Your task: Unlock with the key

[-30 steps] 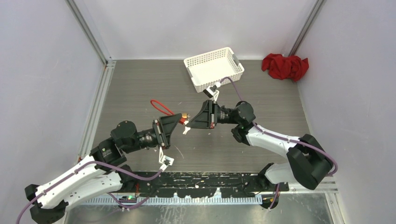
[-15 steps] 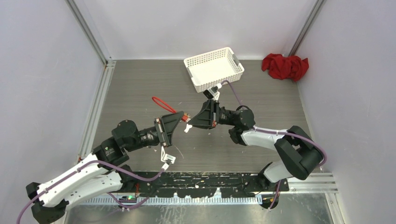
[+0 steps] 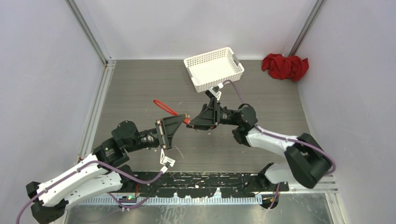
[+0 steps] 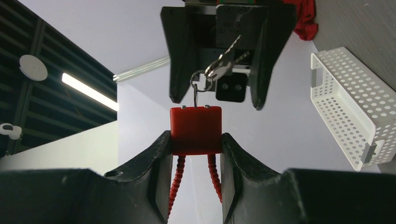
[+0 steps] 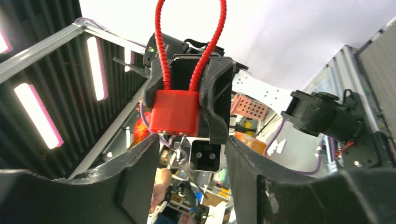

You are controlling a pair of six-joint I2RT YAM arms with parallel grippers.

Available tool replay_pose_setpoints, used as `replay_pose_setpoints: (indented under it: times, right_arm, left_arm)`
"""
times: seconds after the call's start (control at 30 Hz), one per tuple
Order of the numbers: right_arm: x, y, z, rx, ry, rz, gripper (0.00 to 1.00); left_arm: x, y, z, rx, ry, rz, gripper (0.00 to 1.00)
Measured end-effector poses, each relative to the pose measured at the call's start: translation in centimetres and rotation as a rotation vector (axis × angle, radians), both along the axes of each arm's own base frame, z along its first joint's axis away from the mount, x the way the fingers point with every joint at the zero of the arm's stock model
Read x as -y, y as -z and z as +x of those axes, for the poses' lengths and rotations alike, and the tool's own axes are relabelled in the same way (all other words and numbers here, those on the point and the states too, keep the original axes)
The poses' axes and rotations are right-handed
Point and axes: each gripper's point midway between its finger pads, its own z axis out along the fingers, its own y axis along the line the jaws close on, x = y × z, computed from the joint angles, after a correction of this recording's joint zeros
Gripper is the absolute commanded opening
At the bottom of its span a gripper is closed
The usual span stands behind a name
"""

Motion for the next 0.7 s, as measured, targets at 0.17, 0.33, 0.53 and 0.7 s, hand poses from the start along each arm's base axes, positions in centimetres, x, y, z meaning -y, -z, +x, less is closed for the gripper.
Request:
replay_pose_setpoints:
  times: [0.17, 0.33, 0.53, 0.7]
  right_arm:
    - [1.7, -1.4, -0.1, 0.145, 0.096, -0.073, 0.71]
    - [2.5, -1.5, -0.3, 0.247, 0.145, -0.137, 0.76]
    - [2.7, 1.4, 2.0, 0.364, 0.279, -0.359, 0.77]
    - [4.3, -0.5, 3.0, 0.553, 0.442, -0.401, 0.77]
  left_arm:
    - [0.0, 0.5, -0.1, -0.040, 0.000, 0.005, 0.00]
    - [0.0, 1.0, 0.0, -0.063, -0.002, 0.014, 0.00]
    - [-0.2, 1.8, 0.4, -0.152, -0.026, 0.035, 0.00]
    - [-0.6, 2.1, 1.1, -0.295, -0.078, 0.039, 0.00]
